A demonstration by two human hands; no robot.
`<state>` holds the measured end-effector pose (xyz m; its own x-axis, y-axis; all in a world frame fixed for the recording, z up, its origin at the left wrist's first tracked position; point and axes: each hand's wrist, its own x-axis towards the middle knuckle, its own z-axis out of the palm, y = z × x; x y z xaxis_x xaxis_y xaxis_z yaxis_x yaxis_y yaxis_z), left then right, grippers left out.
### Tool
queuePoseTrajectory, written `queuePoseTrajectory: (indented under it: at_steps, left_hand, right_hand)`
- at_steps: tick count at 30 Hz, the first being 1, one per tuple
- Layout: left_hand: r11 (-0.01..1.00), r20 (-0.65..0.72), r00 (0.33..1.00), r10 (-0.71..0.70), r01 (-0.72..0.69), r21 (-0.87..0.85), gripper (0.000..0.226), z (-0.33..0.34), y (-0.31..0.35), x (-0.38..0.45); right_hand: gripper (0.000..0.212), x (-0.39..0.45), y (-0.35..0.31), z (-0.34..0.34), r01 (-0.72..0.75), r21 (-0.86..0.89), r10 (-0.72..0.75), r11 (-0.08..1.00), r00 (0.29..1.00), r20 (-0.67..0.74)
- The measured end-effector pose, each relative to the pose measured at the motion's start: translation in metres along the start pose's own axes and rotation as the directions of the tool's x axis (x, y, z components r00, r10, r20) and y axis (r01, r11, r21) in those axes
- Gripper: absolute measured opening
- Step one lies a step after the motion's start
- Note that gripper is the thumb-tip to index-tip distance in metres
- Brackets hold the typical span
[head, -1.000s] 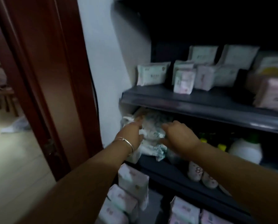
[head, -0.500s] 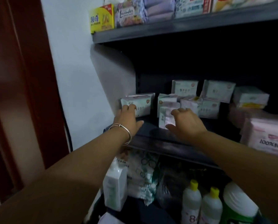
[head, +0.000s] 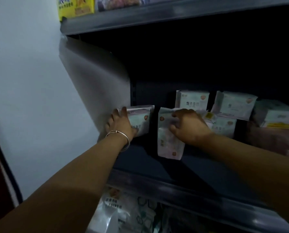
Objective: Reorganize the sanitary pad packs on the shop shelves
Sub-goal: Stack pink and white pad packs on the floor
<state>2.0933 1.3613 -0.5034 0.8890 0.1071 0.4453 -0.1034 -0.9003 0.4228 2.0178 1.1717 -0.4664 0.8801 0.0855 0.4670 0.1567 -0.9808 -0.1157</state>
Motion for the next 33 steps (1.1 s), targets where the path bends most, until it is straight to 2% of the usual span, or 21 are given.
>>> queuePoseTrajectory:
  at_steps: [2,5,9,11,13,15,20,23,26,33]
  left_hand:
    - [1.0,-0.028,1.0,0.0,0.0,0.021,0.093,0.006,-0.005,0.013]
    - [0.998,-0.033,0.999,0.018,-0.016,0.066,0.097,0.01,-0.013,0.031]
    - [0.995,0.11,0.993,-0.043,0.053,-0.084,0.11,0.009,-0.02,0.05]
    - [0.996,0.154,0.984,-0.085,0.09,-0.028,0.113,0.006,-0.023,0.054]
    - [0.991,0.163,0.982,-0.098,0.081,0.107,0.109,0.001,-0.027,0.056]
    - [0.985,0.21,0.974,-0.084,0.05,0.163,0.1,-0.007,-0.027,0.057]
    - [0.998,0.302,0.953,0.02,-0.036,0.048,0.08,-0.028,-0.038,0.07]
    - [0.997,0.363,0.931,0.041,-0.064,0.052,0.08,-0.034,-0.051,0.078]
    - [0.994,0.428,0.902,0.06,-0.093,0.056,0.085,-0.031,-0.059,0.084]
    - [0.968,0.398,0.902,0.17,-0.228,0.102,0.073,-0.021,-0.063,0.09]
  right_hand:
    - [0.039,0.015,-0.008,0.0,-0.004,0.07,0.005,0.998,1.0,-0.013]
    - [0.037,0.037,-0.016,0.001,0.022,0.046,-0.022,0.999,1.0,0.002]
    - [0.035,0.061,-0.022,0.009,0.033,0.003,-0.033,0.999,0.999,0.03]
    - [0.033,0.07,-0.024,0.017,0.058,-0.012,-0.057,0.998,0.997,0.042]
    - [0.029,0.078,-0.026,0.024,0.081,-0.042,-0.079,0.996,0.995,0.056]
    - [0.03,0.086,-0.028,0.03,0.086,-0.076,-0.08,0.993,0.994,0.075]
    - [0.046,0.11,-0.034,0.039,0.086,-0.167,-0.067,0.982,0.991,0.116]
    - [0.059,0.128,-0.04,0.044,0.086,-0.156,-0.061,0.984,0.985,0.16]
    - [0.06,0.149,-0.048,0.055,0.112,-0.109,-0.085,0.988,0.97,0.226]
    - [0.067,0.187,-0.064,0.085,0.055,-0.06,-0.029,0.997,0.926,0.377]
